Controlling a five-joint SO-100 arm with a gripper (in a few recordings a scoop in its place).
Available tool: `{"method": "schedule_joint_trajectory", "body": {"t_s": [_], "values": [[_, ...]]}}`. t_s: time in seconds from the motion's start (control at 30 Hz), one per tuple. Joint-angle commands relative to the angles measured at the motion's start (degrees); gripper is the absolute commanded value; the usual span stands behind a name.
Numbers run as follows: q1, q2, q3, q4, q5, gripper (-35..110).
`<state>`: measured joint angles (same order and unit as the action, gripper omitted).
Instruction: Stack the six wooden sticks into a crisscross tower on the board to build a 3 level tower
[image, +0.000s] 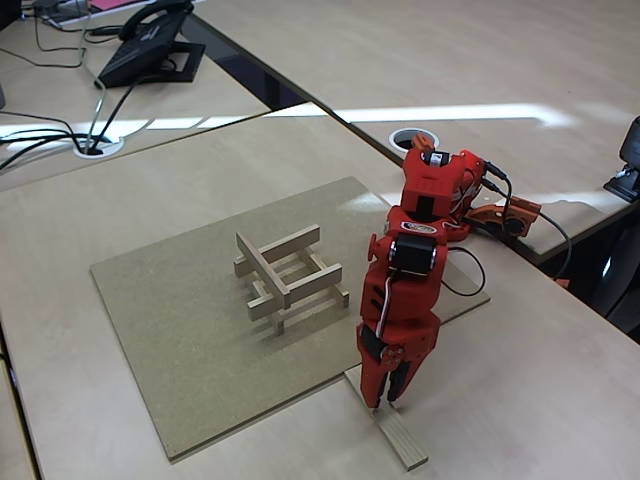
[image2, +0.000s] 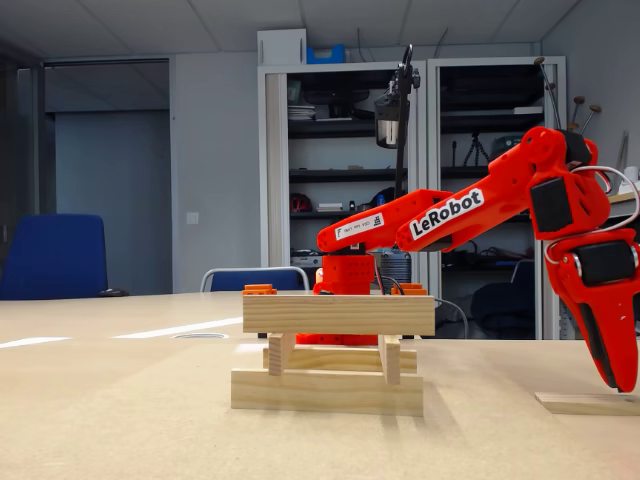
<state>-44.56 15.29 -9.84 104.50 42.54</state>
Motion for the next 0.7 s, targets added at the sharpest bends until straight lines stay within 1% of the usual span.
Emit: {"method": "schedule_joint_trajectory", "body": {"t_s": [0.0, 0.13, 0.33, 0.47, 0.67], "values": [[0.35, 0.97, -2.29, -0.09, -0.26, 17], [0.00, -0.53, -3.34, 0.00, -0.35, 22], [-0.26, -1.67, -4.66, 0.26, -0.35, 22], [0.18, 0.79, -4.22, 0.70, -1.76, 22], [1.67, 9.40, 3.16, 0.70, -3.43, 21]]}}
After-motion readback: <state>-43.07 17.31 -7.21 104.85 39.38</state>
